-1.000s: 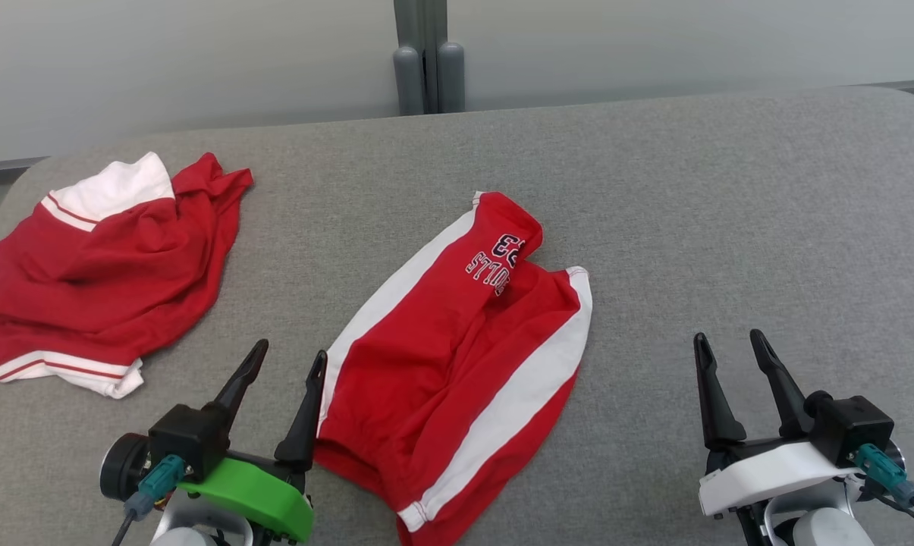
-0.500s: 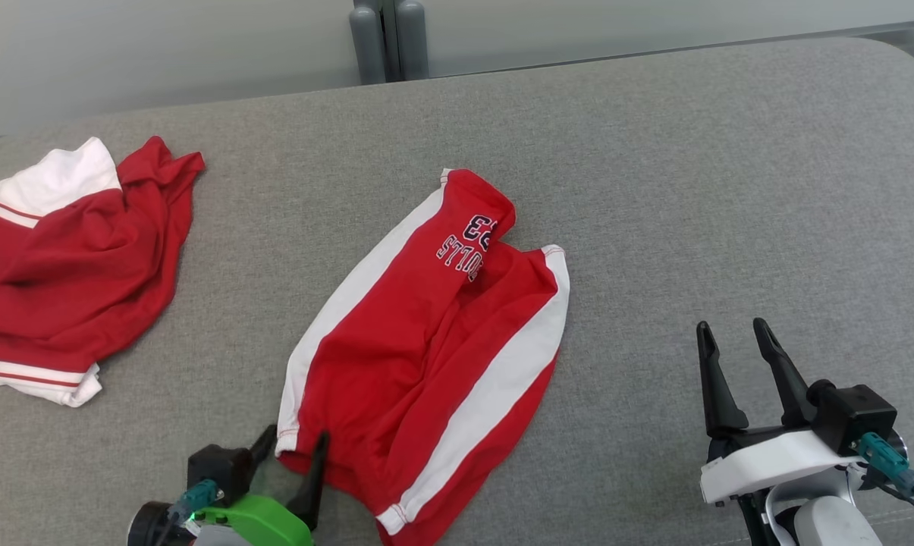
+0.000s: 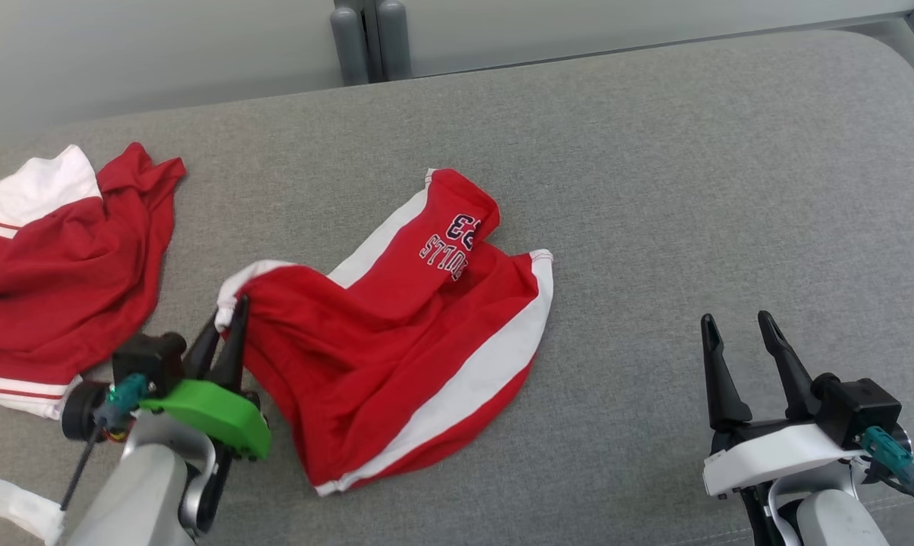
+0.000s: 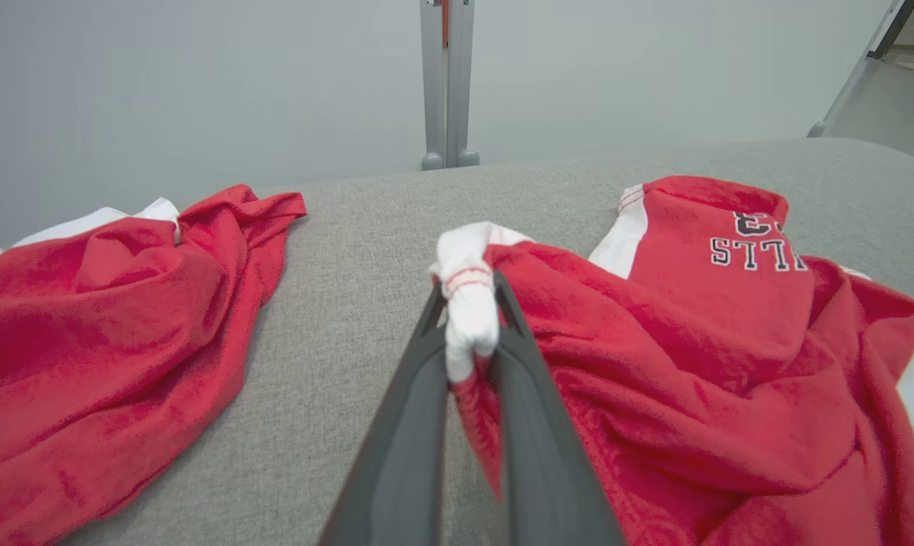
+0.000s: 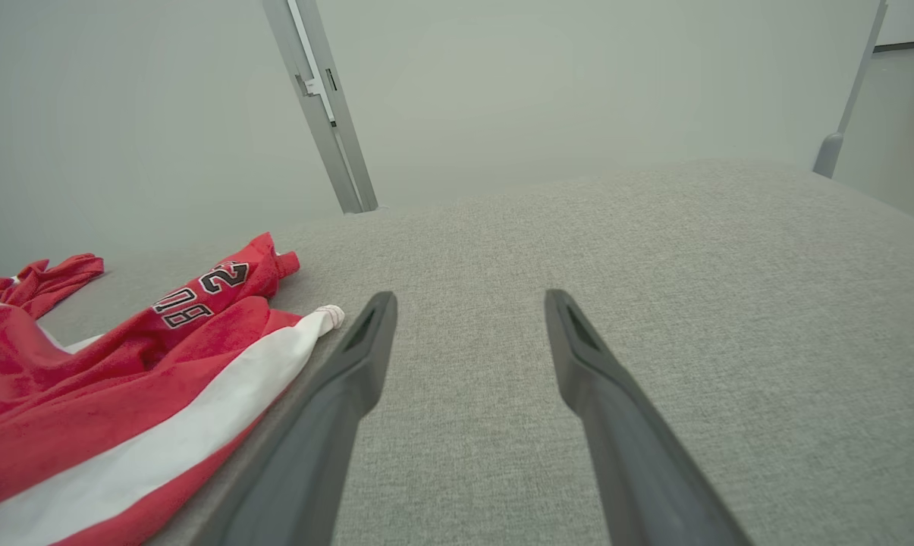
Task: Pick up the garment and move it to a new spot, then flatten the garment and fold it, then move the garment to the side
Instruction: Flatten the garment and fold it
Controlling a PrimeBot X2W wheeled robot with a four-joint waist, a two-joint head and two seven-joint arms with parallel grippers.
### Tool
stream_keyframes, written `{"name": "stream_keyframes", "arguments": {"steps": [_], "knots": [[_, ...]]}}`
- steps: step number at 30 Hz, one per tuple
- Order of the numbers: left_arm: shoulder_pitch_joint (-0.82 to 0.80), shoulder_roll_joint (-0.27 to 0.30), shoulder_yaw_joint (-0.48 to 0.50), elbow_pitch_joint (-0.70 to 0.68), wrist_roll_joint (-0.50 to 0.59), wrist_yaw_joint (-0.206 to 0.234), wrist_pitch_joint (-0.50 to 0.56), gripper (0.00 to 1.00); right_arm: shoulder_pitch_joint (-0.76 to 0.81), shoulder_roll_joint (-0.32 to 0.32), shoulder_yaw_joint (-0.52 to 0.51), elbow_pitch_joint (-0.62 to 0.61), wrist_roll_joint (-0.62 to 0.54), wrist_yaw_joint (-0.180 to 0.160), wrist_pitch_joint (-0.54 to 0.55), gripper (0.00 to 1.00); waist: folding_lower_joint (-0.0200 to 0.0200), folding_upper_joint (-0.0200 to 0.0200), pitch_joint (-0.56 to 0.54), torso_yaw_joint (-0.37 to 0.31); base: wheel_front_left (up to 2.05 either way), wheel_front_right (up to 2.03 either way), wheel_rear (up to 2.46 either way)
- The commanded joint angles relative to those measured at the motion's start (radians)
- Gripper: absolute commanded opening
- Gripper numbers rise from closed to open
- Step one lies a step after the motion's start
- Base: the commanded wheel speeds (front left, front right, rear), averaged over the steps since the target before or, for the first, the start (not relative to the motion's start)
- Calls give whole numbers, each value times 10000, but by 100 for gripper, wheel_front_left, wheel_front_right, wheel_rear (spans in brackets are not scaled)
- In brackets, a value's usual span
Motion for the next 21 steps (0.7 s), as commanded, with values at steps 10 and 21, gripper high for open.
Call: {"name": "stream_keyframes", "arguments": {"steps": [10,21], "knots": [[-1662,330,404,564,247,192,-224,100,-161,-14,-13,7,95,-12,-31,100,0,0,147,-394,0,0,0],[118,-587,1583,-1324,733,250,-312,100,-251,-60,81,294,-116,-11,-32,100,0,0,-367,532,0,0,0]]}}
